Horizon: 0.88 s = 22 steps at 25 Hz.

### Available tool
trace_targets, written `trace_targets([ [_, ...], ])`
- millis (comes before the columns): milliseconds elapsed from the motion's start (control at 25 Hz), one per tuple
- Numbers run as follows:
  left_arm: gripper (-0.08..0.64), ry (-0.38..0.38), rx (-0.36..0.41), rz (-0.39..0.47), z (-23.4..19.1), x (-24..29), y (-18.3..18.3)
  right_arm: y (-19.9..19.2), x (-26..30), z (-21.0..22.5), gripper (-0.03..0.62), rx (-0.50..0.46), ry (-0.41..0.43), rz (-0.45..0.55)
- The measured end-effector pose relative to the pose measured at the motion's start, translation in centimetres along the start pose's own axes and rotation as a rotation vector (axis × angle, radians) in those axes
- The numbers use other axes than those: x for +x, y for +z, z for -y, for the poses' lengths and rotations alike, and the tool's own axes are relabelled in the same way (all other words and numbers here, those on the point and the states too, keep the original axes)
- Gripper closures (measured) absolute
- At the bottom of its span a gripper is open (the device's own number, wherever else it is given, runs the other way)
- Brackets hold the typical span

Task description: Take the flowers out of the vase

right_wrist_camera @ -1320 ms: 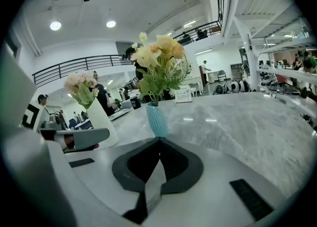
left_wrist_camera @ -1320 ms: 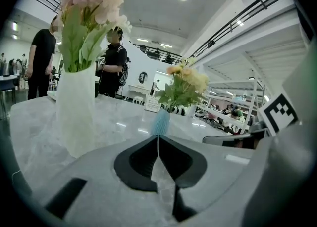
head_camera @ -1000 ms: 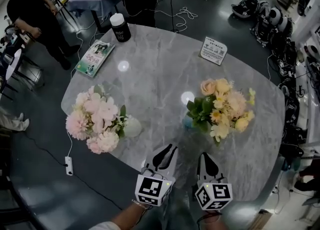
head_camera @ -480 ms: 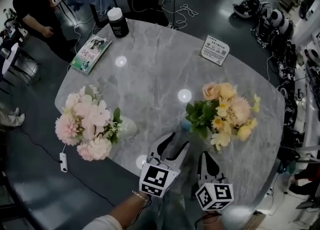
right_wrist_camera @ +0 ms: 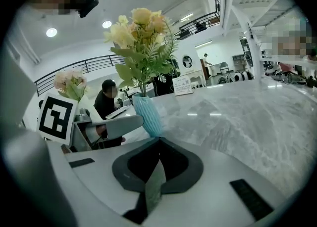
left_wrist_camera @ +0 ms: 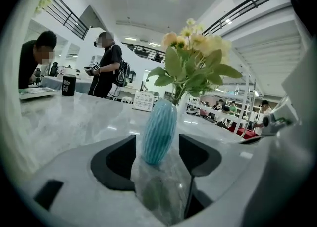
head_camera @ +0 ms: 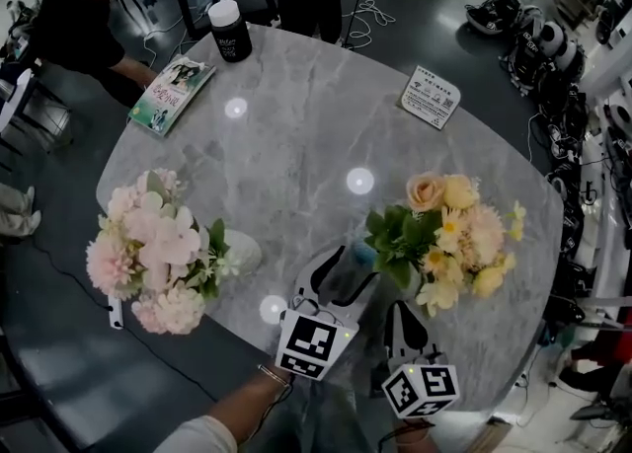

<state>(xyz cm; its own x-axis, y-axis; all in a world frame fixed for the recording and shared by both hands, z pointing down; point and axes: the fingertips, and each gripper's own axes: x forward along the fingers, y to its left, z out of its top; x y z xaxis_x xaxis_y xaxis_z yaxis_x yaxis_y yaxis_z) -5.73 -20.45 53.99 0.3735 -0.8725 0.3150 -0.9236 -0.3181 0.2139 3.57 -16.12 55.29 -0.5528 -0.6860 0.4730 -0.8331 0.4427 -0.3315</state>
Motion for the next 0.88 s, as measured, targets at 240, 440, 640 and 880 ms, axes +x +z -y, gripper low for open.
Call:
trace_targets([
  [240, 0.284, -0.032, 0.042, -0.004, 0.2, 1.8, 0.5, 0.3, 0.7, 0.4, 0.591, -0.01, 0.019, -0.009],
  [440, 0.284, -0.056, 0.04, -0.012, 0.4, 3.2, 0.7, 0.5, 1.3, 0.7, 0.591, -0.008, 0.022, -0.01],
  [640, 0.284, -0.065, 0.049, -0.019, 0.5, 3.8, 0.6, 1.4, 1.7, 0.5, 0.591, 0.001, 0.063, 0.042],
  [880, 0.285, -0.074, 0.057, -0.014, 0.5, 3.8, 0.5, 3.0, 2.3, 0.2, 0.591, -0.042, 0.113, 0.102],
])
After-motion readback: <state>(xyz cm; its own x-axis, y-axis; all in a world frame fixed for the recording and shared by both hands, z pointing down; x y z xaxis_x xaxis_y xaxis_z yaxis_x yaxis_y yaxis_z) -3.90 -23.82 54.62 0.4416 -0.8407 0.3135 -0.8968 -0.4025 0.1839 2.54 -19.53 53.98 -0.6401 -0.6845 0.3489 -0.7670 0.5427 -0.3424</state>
